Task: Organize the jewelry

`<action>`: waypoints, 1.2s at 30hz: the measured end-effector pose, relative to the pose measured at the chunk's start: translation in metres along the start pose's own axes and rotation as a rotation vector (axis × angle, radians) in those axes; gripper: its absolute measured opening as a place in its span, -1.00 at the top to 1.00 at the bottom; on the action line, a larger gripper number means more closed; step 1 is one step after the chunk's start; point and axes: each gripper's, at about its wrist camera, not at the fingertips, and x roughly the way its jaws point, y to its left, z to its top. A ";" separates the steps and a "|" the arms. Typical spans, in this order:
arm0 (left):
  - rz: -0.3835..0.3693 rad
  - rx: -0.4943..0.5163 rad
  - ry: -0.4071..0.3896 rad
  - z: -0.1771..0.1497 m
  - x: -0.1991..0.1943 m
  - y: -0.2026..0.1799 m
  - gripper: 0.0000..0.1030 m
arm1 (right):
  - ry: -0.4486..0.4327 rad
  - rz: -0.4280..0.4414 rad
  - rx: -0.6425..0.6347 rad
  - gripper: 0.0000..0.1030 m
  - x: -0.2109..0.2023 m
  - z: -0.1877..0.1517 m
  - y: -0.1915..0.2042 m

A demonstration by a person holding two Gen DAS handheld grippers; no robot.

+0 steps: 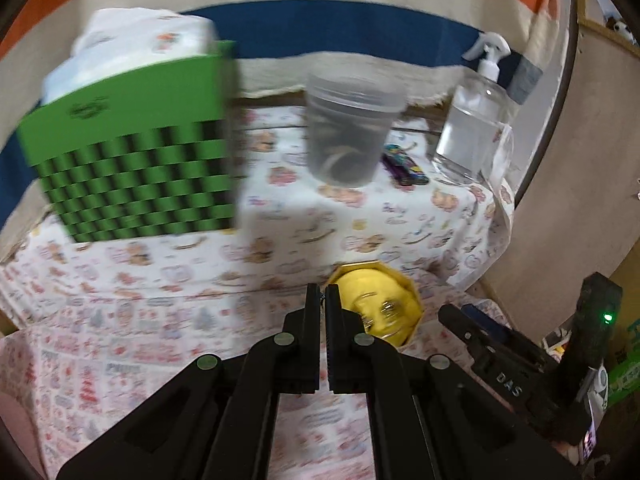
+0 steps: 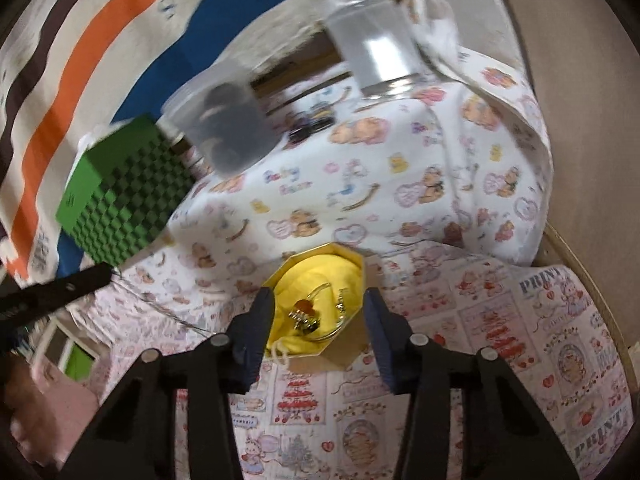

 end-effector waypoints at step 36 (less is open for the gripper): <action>0.243 0.025 -0.264 -0.034 -0.045 0.028 -0.49 | -0.208 -0.171 -0.253 -0.34 -0.034 0.000 0.034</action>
